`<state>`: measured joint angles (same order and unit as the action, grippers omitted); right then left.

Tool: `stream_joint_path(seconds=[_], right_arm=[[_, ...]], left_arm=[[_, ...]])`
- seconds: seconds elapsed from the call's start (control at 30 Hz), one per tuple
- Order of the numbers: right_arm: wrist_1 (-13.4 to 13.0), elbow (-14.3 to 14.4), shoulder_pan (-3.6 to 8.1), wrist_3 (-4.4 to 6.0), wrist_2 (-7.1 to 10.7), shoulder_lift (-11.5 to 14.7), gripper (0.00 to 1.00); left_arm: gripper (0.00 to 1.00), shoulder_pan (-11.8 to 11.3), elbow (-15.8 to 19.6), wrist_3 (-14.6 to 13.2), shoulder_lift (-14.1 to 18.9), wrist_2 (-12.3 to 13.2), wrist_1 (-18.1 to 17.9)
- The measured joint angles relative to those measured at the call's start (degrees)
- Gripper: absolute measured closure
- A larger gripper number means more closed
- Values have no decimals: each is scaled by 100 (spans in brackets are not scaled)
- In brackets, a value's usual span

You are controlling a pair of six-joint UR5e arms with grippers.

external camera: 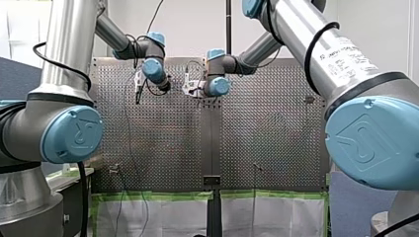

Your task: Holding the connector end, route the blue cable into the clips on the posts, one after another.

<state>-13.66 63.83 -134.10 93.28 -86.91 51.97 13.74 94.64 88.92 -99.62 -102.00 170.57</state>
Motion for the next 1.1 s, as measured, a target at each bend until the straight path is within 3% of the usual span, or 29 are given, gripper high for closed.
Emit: stream_joint_path(seconds=[0.43, 0.7, 1.1], right_arm=[[-123, 515, 218, -101, -73, -10, 100], [-279, 717, 309, -56, -69, -21, 100], [-883, 1369, 527, 8, -78, -48, 100]], left_arm=[[100, 247, 81, 28, -74, -366, -131], [100, 506, 138, -1, -446, -563, -162], [100, 915, 167, 66, -1136, -809, -483]])
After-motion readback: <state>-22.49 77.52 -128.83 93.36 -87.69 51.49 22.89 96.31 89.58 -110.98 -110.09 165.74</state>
